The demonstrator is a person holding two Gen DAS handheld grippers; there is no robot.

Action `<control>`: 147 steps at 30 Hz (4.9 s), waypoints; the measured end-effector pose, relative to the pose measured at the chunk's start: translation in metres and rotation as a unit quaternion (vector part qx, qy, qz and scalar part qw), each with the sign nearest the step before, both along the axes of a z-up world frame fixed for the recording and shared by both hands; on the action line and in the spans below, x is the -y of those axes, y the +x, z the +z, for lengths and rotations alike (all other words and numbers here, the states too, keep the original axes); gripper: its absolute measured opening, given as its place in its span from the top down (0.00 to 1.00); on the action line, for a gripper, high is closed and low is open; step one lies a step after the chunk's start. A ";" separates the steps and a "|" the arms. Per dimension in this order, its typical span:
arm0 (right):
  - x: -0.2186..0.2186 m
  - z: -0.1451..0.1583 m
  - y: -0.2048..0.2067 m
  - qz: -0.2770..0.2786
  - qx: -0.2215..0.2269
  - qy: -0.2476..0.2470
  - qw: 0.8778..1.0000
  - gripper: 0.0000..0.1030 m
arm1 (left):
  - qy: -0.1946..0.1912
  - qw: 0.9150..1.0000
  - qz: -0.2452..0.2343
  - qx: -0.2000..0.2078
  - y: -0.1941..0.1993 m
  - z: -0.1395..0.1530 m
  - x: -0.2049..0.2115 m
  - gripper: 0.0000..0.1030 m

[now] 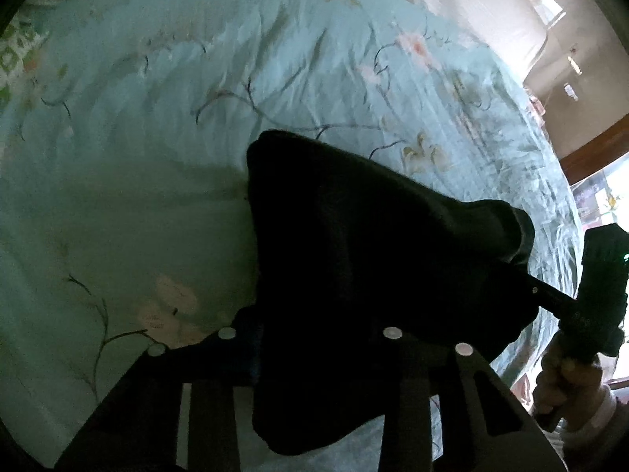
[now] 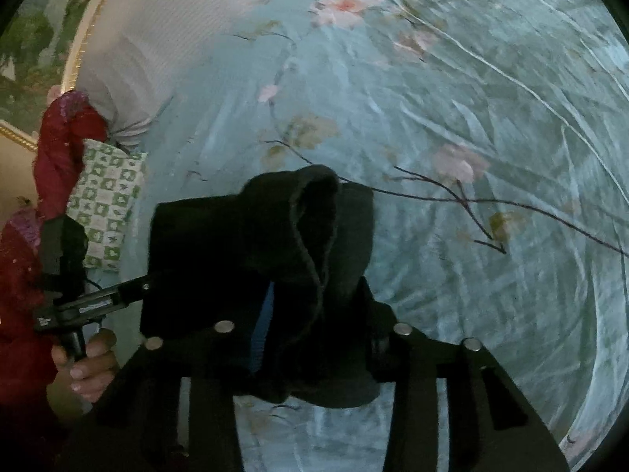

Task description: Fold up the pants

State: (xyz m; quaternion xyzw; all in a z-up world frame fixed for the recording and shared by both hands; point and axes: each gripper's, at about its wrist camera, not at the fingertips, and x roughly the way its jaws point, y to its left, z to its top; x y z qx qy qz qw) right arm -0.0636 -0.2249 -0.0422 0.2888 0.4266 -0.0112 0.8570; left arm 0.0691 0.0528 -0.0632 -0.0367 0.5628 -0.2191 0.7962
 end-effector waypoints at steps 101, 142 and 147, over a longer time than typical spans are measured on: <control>-0.131 0.027 0.049 0.144 0.093 -0.289 0.942 0.10 | 0.143 0.960 0.166 0.172 -0.061 0.033 -0.070 0.22; -0.133 0.022 0.056 0.150 0.123 -0.283 0.939 0.10 | 0.152 0.959 0.161 0.178 -0.057 0.032 -0.068 0.20; -0.134 0.020 0.058 0.150 0.120 -0.282 0.940 0.10 | 0.151 0.959 0.163 0.174 -0.055 0.030 -0.070 0.20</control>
